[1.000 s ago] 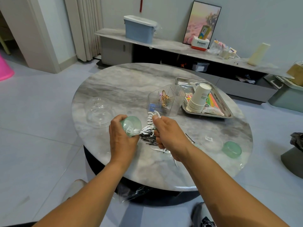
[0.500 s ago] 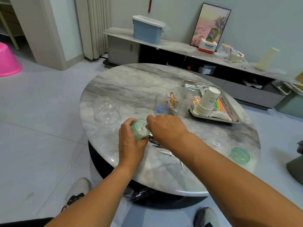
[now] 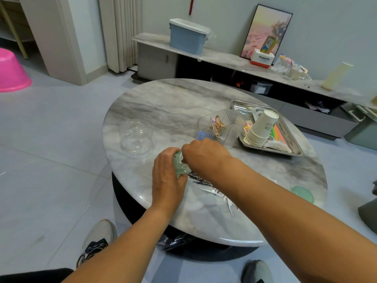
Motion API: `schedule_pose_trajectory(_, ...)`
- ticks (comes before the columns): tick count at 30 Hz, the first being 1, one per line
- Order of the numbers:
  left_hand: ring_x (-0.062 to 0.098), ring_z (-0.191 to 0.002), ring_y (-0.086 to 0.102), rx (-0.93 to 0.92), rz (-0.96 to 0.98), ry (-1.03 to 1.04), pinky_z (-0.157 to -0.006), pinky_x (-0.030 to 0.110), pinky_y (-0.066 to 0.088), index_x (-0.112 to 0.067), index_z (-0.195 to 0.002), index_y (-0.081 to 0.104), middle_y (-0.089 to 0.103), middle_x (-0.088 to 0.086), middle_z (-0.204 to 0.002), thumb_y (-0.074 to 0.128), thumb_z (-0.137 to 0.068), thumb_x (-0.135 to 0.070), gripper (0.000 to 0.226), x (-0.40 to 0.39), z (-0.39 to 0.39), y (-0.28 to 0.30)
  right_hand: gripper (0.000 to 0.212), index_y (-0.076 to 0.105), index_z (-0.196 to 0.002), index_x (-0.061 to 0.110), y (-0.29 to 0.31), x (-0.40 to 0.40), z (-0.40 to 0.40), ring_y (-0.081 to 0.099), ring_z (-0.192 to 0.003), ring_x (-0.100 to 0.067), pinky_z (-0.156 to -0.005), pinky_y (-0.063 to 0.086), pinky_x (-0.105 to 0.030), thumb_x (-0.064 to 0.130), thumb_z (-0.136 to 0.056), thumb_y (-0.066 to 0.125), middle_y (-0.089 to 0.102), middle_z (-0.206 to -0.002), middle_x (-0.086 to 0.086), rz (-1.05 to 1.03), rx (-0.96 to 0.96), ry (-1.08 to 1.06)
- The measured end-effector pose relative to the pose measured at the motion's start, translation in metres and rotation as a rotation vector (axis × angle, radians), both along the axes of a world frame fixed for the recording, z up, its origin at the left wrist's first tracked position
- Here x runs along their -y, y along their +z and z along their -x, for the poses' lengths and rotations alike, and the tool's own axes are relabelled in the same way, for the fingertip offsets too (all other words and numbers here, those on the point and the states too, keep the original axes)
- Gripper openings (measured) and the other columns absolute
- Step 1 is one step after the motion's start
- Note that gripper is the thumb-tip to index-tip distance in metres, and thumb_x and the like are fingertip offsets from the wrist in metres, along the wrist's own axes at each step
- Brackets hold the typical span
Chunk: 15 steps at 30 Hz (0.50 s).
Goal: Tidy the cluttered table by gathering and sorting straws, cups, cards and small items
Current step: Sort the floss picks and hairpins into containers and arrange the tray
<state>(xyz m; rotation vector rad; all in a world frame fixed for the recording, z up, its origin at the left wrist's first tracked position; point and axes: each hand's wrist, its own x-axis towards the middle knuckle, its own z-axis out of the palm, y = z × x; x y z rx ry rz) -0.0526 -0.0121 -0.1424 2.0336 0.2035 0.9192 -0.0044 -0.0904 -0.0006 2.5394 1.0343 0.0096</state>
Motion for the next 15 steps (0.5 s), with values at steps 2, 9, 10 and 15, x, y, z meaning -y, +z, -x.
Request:
schedule_pose_trajectory(2,0.021,-0.122,0.048,0.024,0.005,0.028,-0.104,0.036,0.044,-0.018,-0.133,0.046,0.05,0.001,-0.133,0.078,-0.066,0.008,0.078,-0.001,-0.001,0.0,0.024,0.06,-0.123,0.01,0.0,0.002,0.0,0.065,-0.107,-0.033,-0.07,0.042,-0.034,0.021,-0.106,0.047,0.066,-0.118,-0.011,-0.047,-0.044,0.008)
schedule_pose_trajectory(9,0.023,-0.13,0.044,0.015,0.103,0.011,-0.111,0.025,0.035,-0.016,-0.139,0.05,0.047,0.006,-0.139,0.078,-0.069,0.003,0.078,-0.001,-0.001,0.006,0.027,0.064,-0.106,0.008,0.0,0.009,-0.009,0.062,-0.103,-0.038,-0.071,0.035,-0.033,0.033,-0.103,0.051,0.065,-0.108,-0.019,-0.269,-0.248,-0.049)
schedule_pose_trajectory(10,0.023,-0.131,0.044,0.006,0.108,0.015,-0.111,0.028,0.037,-0.017,-0.139,0.051,0.047,0.005,-0.14,0.078,-0.068,0.004,0.078,-0.001,0.0,0.007,0.027,0.064,-0.104,0.009,0.0,0.009,-0.01,0.062,-0.102,-0.038,-0.07,0.034,-0.033,0.033,-0.103,0.053,0.066,-0.107,-0.018,-0.283,-0.253,-0.048)
schedule_pose_trajectory(15,0.029,-0.136,0.04,-0.045,0.085,0.156,-0.112,0.044,0.039,-0.02,-0.138,0.056,0.04,0.008,-0.145,0.066,-0.067,0.015,0.079,-0.002,0.003,0.01,0.031,0.064,-0.096,0.008,-0.001,0.015,-0.017,0.061,-0.094,-0.035,-0.067,0.031,-0.031,0.037,-0.103,0.054,0.065,-0.097,-0.016,-0.337,-0.281,-0.065)
